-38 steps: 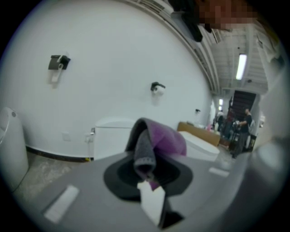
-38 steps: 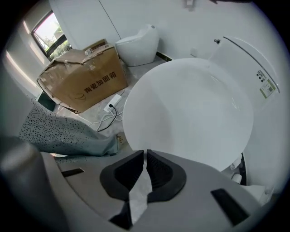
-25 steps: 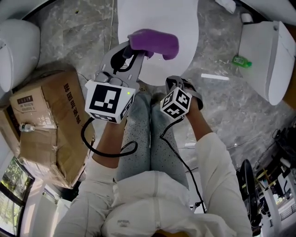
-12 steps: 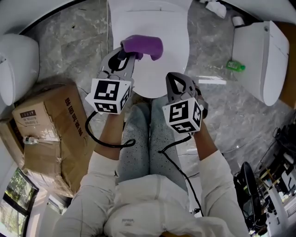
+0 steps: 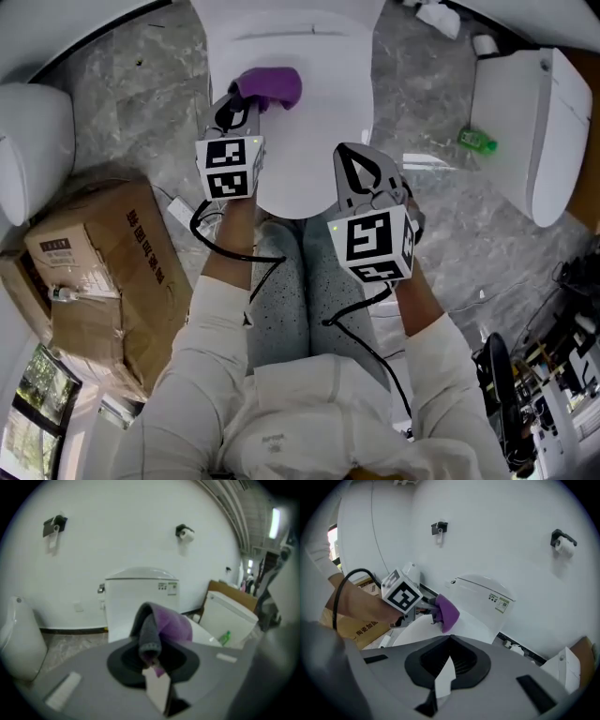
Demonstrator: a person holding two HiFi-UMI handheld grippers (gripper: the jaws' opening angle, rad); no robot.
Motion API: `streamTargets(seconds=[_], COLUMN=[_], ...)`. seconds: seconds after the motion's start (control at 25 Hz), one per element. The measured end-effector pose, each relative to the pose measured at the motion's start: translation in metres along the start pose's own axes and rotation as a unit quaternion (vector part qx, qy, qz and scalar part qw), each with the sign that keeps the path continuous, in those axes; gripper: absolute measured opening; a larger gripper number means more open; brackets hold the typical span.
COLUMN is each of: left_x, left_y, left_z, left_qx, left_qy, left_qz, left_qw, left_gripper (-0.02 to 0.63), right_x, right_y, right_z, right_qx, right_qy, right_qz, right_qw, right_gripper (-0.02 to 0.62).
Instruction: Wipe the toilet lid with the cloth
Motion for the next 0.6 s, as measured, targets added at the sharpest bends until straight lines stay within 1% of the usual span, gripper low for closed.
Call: streamTargets(seconds=[0.12, 0.28, 0.36, 0.4, 0.48, 0.6], left_x=[0.021, 0.046, 0.060, 0.067, 0.079, 0.100], left_y=[-0.004, -0.010, -0.012, -0.011, -0.005, 0.007], left_z=[-0.019, -0.029, -0.026, -0.022, -0.010, 0.024], left_qx=[0.000, -0.006, 0.005, 0.011, 0.018, 0.034], left_qy=[0.041, 0.063, 0.070, 0.070, 0.061, 0.020], left_qz=[-0.018, -0.057, -0.085, -0.091, -0.091, -0.084], left_qw=[0.9990, 0.9964, 0.9939, 0.9933, 0.9938, 0.9957], left_gripper=[0.051, 0.051, 0.051, 0.049, 0.049, 0.048], right_x=[0.006, 0.015, 0.018, 0.019, 0.023, 0.031], right_y=[0.010, 0.024, 0.026, 0.026, 0.028, 0.041], right_z=[0.019, 0.039, 0.048, 0.052, 0.059, 0.065], right_qx=[0.020, 0.029, 0.034, 0.039, 0.050, 0.058], right_qy=[0.004, 0.002, 0.000, -0.002, -0.006, -0.007], right_qz=[0.021, 0.051, 0.057, 0.059, 0.062, 0.075], right_qw=[1.000, 0.998, 0.998, 0.997, 0.997, 0.995], right_gripper=[0.014, 0.014, 0.014, 0.014, 0.014, 0.014])
Point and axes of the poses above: the fingertips, and each gripper's own axes: x forward along the fingers, z to its right, y out of its top, the point moved 4 cm from there along -x, backward along the fingers, and after that the axes turned 9 degrees about -y, right-handed, at the moved point
